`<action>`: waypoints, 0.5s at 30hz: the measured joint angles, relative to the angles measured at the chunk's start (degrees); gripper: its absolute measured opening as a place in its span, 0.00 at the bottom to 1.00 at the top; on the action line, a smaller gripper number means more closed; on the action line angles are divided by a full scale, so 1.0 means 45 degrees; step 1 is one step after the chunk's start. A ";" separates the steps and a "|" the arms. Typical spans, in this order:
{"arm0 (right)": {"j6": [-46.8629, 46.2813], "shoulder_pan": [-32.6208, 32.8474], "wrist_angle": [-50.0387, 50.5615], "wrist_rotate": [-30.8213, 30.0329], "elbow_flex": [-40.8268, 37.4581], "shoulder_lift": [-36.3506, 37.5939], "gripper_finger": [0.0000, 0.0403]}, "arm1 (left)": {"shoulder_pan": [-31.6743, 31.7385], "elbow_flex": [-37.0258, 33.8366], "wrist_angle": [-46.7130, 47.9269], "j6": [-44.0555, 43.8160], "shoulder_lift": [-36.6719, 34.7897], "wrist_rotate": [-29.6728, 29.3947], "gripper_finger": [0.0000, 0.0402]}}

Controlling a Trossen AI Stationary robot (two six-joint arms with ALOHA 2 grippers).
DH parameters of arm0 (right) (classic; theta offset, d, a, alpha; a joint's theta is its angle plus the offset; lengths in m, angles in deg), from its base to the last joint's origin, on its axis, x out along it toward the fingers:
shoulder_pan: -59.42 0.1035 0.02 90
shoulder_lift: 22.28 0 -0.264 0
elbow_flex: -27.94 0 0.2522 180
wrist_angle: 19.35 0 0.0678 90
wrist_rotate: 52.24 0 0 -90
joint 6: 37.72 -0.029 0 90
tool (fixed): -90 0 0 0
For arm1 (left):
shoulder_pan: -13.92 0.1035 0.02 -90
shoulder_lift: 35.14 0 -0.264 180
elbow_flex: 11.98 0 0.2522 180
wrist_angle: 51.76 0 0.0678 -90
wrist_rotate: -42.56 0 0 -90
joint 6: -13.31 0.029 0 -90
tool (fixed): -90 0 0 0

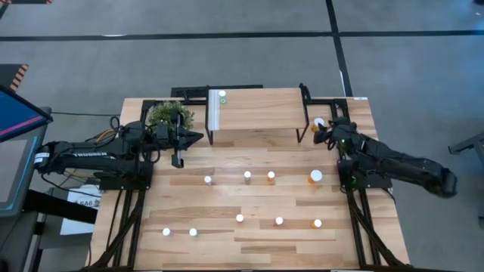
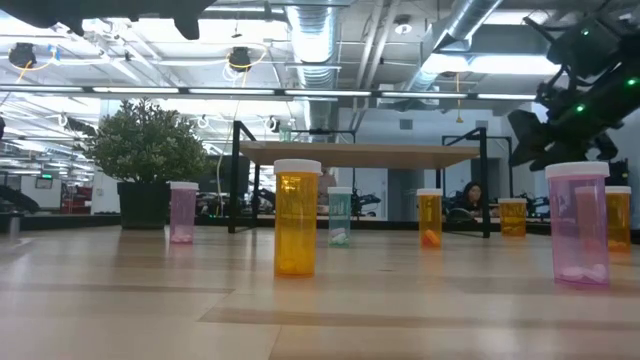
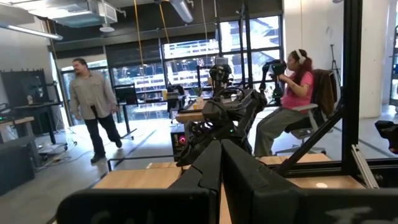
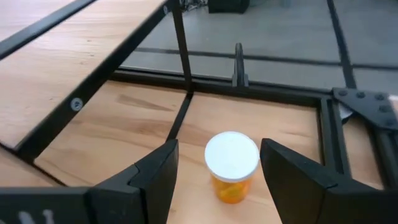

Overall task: Pick and place medicine bottles onto shelf by color
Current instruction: Put the top orange large pill bottle on the shelf

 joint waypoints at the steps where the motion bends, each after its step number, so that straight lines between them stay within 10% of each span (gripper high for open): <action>1: 0.0035 -0.0313 -0.0035 0.0343 0.0000 0.0000 0.62 | 0.0000 0.0000 -0.0002 0.0000 0.0000 0.0002 0.00; 15: 0.0928 -0.3510 -0.2027 0.2880 0.0000 -0.2450 0.62 | -0.0004 0.0000 -0.0053 0.0010 0.0000 0.0002 0.00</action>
